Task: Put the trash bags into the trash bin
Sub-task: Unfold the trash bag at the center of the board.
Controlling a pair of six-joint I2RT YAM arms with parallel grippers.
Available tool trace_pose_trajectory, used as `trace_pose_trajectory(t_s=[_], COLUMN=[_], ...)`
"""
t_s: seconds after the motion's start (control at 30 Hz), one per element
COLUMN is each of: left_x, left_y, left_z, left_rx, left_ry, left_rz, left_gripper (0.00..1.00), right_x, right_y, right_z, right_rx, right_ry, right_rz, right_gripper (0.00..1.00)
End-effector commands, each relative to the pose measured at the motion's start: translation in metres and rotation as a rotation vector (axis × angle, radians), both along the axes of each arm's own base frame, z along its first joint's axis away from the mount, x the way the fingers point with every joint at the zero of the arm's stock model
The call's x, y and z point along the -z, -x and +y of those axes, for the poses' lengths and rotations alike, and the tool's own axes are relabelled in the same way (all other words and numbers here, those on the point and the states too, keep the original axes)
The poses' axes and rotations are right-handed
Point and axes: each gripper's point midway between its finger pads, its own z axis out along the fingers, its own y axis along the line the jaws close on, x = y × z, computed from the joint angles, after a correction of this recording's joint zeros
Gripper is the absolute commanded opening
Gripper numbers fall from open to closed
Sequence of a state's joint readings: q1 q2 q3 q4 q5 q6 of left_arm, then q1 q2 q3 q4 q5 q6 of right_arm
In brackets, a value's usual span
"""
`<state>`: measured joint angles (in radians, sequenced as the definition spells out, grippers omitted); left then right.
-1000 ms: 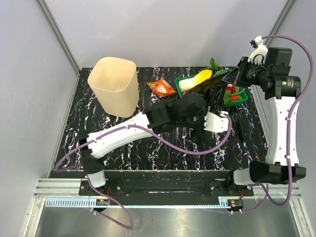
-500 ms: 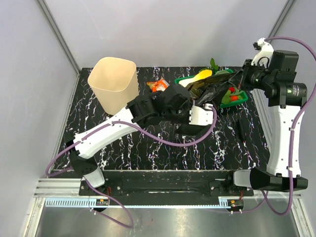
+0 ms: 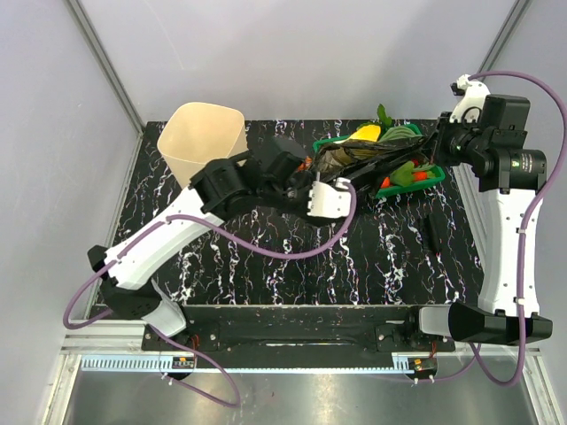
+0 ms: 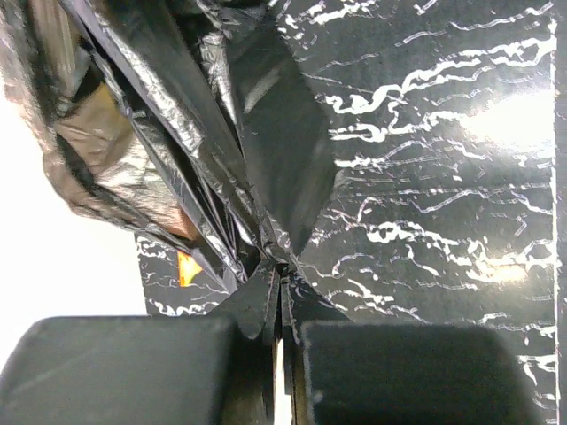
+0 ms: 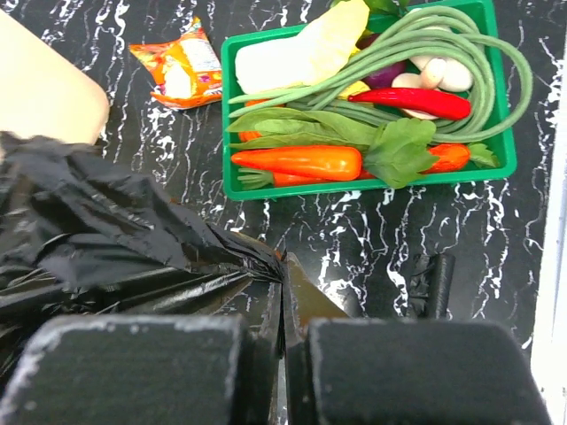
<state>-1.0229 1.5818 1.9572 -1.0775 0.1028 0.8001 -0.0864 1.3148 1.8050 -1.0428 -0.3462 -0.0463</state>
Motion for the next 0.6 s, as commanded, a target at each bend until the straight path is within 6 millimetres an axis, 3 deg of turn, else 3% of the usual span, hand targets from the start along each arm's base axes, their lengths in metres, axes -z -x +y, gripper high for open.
trace_pose_trajectory(t_s=[0.0,0.23,0.57], left_x=[-0.023,-0.002,0.032], left_y=[0.027,0.047,0.057], left_z=[0.024,0.043,0.061], left_rx=[0.114,0.182,0.194], left_ry=[0.014,-0.061,-0.145], left_rz=[-0.002,0.053,0.106], left_gripper=[0.00,0.00,0.00], right_x=[-0.015,-0.010,-0.007], right_y=[0.001,-0.007,-0.017], right_z=[-0.018,-0.025,-0.042], right_rx=[0.060,0.083,0.140], right_ry=[0.089,0.116,0.186], right_rz=[-0.071,-0.057,-0.059], right_gripper=[0.00,0.00,0.00])
